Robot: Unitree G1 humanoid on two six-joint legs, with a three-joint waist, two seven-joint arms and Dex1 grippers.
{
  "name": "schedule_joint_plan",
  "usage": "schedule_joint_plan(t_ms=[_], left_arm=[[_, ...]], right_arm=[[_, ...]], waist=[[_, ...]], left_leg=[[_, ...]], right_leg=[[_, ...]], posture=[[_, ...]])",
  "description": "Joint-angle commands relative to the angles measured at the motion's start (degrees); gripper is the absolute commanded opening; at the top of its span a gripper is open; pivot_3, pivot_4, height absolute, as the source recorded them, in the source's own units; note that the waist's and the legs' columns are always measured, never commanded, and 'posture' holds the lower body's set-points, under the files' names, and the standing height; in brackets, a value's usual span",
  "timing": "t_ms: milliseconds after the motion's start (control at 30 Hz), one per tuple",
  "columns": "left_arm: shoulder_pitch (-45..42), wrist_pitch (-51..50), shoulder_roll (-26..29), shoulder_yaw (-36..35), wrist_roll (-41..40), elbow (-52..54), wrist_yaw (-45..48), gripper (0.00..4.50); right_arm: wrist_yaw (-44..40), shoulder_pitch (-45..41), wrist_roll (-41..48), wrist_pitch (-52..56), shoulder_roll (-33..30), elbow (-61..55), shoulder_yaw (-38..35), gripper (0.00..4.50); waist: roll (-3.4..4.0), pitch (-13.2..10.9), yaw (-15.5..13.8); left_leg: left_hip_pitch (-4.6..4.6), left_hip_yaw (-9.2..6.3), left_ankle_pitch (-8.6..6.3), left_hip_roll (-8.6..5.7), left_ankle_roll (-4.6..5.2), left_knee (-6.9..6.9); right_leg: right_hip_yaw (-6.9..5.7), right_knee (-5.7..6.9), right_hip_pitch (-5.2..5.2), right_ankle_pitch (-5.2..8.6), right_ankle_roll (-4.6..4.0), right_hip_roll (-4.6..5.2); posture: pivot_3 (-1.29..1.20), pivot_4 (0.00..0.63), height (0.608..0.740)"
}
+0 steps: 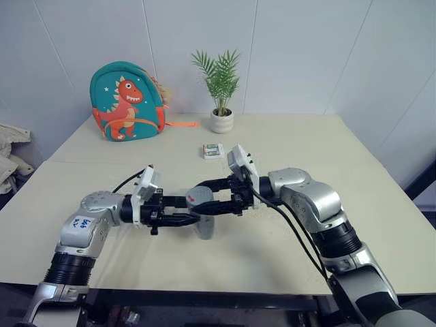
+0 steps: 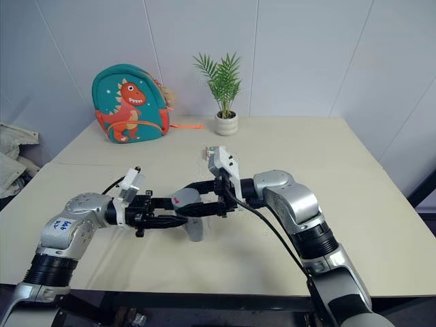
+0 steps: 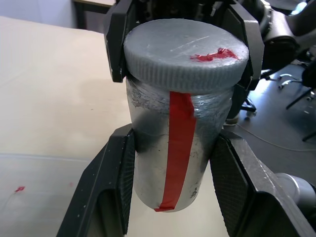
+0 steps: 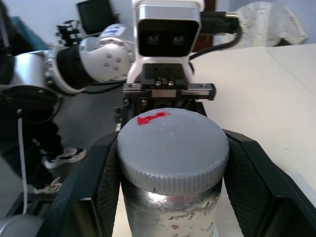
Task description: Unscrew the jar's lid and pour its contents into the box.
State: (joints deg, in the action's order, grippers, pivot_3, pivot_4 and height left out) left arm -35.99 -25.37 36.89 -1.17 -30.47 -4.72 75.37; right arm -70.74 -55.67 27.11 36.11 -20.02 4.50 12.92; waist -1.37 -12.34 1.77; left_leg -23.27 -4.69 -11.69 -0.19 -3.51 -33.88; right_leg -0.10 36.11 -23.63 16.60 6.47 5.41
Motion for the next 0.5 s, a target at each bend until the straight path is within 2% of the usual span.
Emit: schedule_joint_plan(t_ms=[33,367,500], left_arm=[[0.0,-0.8,-0.8,1.8,-0.6,2.4,0.7,1.87],[0.1,-1.7,-1.0,1.1,-1.2,3.5,0.2,1.87],[0.3,-2.2,-0.9,0.5,-1.6,4.2,-0.3,1.87]], right_arm=[[-6.7,-3.3,2.6,-2.9,1.4,-0.5,0.7,2.56],[-8.5,-4.1,0.3,-4.6,1.6,6.4,-0.3,2.56],[-7.7,-3.8,0.3,-3.2,1.2,6.1,-0.4,3.85]], waist=[[0.00,0.0,0.0],[0.00,0.0,0.0],[0.00,0.0,0.0]], left_leg=[[0.00,0.00,0.00,0.00,0.00,0.00],[0.00,0.05,-0.01,0.00,-0.01,-0.05],[0.00,0.06,-0.01,0.00,-0.02,-0.05]], right_leg=[[0.01,0.00,0.00,0.00,0.01,0.00],[0.08,0.01,0.00,-0.02,0.04,-0.01],[0.09,0.01,-0.01,-0.03,0.04,-0.01]], posture=[[0.00,0.150,0.740],[0.00,0.150,0.740],[0.00,0.150,0.740]])
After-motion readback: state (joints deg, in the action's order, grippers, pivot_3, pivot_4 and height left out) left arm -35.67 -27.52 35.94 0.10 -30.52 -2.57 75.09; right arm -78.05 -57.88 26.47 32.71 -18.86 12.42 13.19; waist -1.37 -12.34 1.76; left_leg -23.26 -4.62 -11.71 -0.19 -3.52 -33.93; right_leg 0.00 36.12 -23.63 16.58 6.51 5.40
